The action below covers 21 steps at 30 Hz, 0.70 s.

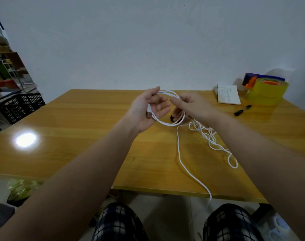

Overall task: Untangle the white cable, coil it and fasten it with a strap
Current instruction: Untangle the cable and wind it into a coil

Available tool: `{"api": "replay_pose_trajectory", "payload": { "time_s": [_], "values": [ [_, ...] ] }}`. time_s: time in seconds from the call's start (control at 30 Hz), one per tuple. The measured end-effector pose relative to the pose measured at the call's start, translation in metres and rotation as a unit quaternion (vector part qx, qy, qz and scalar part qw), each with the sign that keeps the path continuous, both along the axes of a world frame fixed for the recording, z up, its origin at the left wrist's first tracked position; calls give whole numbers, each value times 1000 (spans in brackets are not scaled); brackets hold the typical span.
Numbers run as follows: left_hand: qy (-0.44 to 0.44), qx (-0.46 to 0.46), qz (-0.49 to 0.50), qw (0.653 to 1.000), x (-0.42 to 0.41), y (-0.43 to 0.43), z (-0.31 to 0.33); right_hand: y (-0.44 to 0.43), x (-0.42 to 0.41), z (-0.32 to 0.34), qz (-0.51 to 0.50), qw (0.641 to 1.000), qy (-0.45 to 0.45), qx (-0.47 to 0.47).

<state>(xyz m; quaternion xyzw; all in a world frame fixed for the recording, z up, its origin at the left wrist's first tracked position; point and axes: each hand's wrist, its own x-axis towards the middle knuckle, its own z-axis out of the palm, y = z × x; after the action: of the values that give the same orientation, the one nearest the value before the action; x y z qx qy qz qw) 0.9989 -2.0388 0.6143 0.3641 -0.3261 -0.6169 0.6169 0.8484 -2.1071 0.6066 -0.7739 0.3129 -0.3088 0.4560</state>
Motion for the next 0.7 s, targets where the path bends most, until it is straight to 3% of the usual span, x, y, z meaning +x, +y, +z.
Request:
{"api": "replay_pose_trajectory", "payload": {
  "time_s": [0.13,0.33,0.57,0.7],
  "values": [
    [63,-30,42,997,5,0,-6,-3,-7,0,18,1000,15,16],
    [134,-63,47,988,-1,2,-8,0,-8,11,-59,997,-41,-31],
    [81,-71,-48,993,-1,10,4,-13,-26,-4,-129,983,33,-124],
    [86,-84,-36,992,5,16,7,-14,-47,-14,-12,992,126,29]
  ]
}}
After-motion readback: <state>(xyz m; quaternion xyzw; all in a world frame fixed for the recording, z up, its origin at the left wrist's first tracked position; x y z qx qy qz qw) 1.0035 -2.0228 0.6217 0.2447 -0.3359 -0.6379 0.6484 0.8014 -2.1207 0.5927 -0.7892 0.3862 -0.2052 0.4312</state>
